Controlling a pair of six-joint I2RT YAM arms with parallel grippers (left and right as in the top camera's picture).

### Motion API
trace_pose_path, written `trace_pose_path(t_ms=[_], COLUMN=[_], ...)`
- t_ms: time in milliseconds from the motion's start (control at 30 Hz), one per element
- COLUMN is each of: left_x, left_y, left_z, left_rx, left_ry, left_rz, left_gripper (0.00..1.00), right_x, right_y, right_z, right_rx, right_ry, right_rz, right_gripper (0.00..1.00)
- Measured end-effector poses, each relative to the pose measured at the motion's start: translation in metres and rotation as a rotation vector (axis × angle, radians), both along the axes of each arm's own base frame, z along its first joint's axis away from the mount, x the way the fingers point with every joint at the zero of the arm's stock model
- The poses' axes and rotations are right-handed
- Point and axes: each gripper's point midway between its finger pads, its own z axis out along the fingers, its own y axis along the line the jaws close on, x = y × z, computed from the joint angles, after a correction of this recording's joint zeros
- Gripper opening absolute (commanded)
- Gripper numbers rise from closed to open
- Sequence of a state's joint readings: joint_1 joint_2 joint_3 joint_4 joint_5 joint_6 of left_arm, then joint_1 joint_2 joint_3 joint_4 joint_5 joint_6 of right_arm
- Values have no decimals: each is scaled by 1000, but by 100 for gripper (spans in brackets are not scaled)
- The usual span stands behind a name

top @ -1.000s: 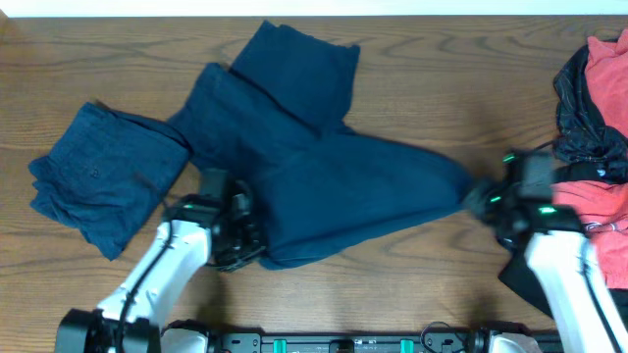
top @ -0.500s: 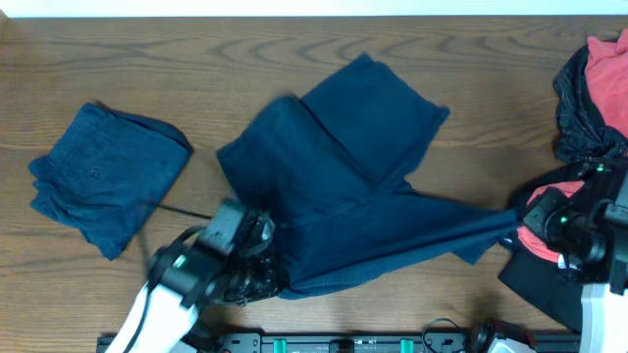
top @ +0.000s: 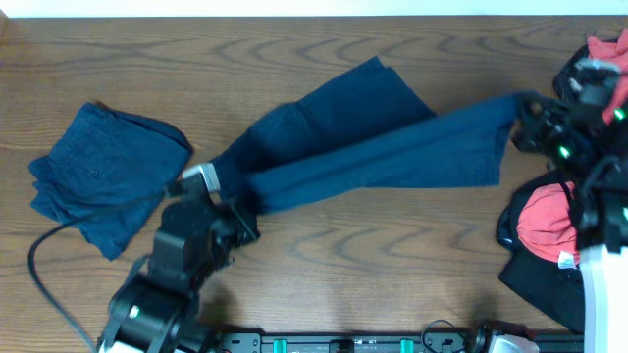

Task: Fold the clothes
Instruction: 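Grasp the pants leg hem with the right gripper and stretch it right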

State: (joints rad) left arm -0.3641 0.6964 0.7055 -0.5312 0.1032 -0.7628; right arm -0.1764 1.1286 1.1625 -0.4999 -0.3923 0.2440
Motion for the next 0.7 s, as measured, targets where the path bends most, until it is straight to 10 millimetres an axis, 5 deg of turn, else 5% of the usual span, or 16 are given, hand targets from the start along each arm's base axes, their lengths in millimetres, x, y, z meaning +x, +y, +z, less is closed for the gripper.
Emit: trace_pose_path(t_ms=[200,467,567,633,667,700], left_x=[55,123,141,153,159,164], left_y=[22,51,63,72,79,85], left_z=[-26,-57,-75,-86,-92,-98], left_rx=[51,67,79,88,94,101], left_ry=[35,1,7,1,-2,-5], left_rz=[147,286,330,363,384,406], left_gripper=[6,7,22,44,52,61], right_x=[58,130,150,160,165,168], right_y=[29,57,72,79,83,86], right_z=[-32,-109,-137,-152,-162,-171], right_rx=[-24,-47,-58,-67,-71,-78], right_ry=[-4,21,13,5,6,13], right_rz=[84,130,147,151,152,153], right_gripper=[1,1,1,32,64,84])
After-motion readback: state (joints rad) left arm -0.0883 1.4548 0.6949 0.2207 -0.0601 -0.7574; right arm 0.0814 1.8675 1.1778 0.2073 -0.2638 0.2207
